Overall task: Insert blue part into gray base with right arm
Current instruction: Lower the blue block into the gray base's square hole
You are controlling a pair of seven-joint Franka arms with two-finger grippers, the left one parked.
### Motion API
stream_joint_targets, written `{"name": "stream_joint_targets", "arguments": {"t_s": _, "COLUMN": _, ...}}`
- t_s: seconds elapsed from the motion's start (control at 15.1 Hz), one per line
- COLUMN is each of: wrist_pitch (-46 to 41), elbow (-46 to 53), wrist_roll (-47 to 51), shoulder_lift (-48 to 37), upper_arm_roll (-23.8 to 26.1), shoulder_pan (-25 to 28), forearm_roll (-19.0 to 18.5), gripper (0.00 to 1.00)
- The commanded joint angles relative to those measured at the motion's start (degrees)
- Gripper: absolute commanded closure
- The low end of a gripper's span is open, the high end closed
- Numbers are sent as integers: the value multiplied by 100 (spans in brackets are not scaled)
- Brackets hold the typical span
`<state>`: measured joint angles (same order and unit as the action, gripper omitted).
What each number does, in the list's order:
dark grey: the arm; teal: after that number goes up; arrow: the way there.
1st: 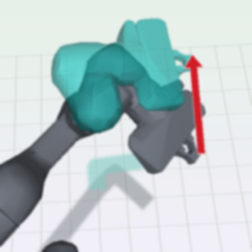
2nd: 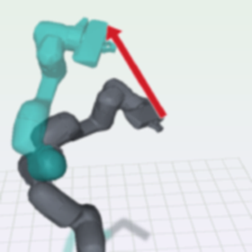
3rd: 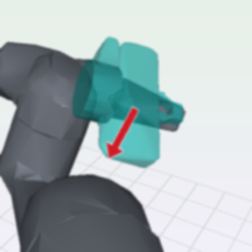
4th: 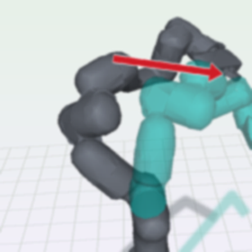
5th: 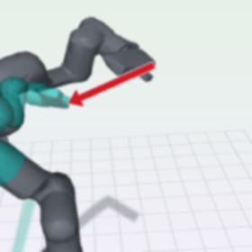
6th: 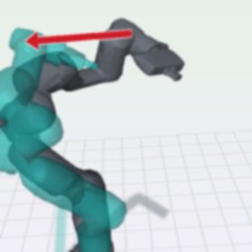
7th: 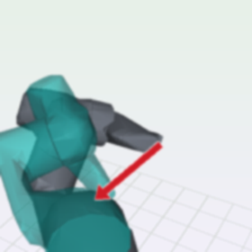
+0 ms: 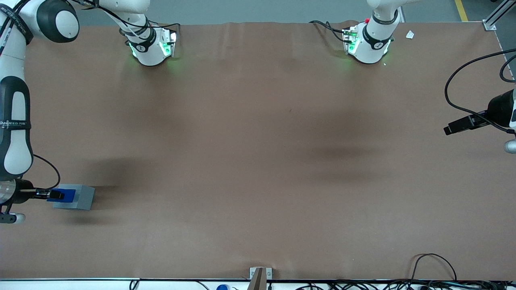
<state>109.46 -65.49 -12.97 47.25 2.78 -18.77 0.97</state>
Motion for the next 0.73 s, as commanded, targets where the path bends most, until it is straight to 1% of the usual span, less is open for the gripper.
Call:
{"name": "stream_joint_targets", "arguments": {"t_s": 0.0, "wrist_pitch": 14, "elbow": 54, "wrist_roll": 40, "shoulder_lift": 30, "upper_arm_roll": 56, "shoulder_pan": -66, "forearm_roll": 26, "gripper": 100}}
{"name": "stream_joint_targets", "arguments": {"t_s": 0.13, "wrist_pitch": 49, "elbow": 37, "wrist_roll": 40, "shoulder_lift": 30, "upper_arm_roll": 56, "shoulder_pan": -66, "forearm_roll": 26, "gripper": 100}}
{"name": "stream_joint_targets", "arguments": {"t_s": 0.33, "wrist_pitch": 436, "elbow": -173, "wrist_roll": 23, "shoulder_lift": -31, "upper_arm_roll": 56, "shoulder_pan": -48, "forearm_roll": 53, "gripper": 100}}
{"name": "stream_joint_targets", "arguments": {"t_s": 0.66, "wrist_pitch": 463, "elbow": -192, "wrist_roll": 23, "shoulder_lift": -40, "upper_arm_roll": 56, "shoulder_pan": -48, "forearm_roll": 53, "gripper": 100}}
